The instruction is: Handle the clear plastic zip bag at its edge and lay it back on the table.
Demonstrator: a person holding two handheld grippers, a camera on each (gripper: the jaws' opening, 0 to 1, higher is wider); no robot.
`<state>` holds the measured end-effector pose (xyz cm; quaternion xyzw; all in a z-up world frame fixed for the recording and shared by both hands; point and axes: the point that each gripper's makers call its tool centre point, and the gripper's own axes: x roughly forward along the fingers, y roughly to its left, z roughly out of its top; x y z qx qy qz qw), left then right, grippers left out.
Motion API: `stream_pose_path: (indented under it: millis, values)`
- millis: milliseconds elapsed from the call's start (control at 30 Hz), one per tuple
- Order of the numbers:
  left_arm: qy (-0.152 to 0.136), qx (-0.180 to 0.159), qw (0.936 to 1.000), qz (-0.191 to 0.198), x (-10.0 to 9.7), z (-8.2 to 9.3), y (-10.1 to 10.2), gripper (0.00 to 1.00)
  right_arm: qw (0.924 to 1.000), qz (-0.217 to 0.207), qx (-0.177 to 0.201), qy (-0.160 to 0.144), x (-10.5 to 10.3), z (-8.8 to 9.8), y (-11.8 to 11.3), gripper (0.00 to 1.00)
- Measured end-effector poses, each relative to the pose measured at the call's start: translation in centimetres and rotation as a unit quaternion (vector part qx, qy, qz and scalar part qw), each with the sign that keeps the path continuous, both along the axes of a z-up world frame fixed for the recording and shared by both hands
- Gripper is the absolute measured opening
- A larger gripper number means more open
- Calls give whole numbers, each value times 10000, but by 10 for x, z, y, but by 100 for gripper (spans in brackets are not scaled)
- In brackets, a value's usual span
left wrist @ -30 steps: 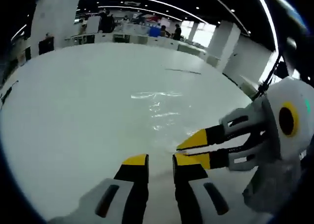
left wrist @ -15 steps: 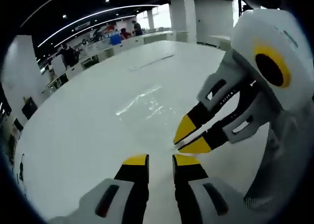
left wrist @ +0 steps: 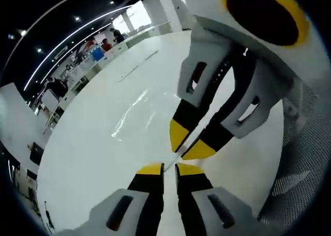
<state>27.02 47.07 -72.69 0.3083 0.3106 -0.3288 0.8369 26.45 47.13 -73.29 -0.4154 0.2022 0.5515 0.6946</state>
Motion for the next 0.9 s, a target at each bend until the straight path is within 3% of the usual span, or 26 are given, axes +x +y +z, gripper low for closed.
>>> stream_pose_path:
  millis: [400, 733, 900]
  values:
    - [-51, 86, 9989, -464, -1, -1, -1, 0, 9999, 133, 62, 11, -1, 3, -3, 0]
    - [27, -5, 9989, -465, 1, -1, -1, 0, 9994, 297, 1, -172, -2, 5, -5, 1]
    - [119, -338, 9987, -352, -1, 2, -2, 0, 9984, 513, -53, -219, -6, 6, -6, 0]
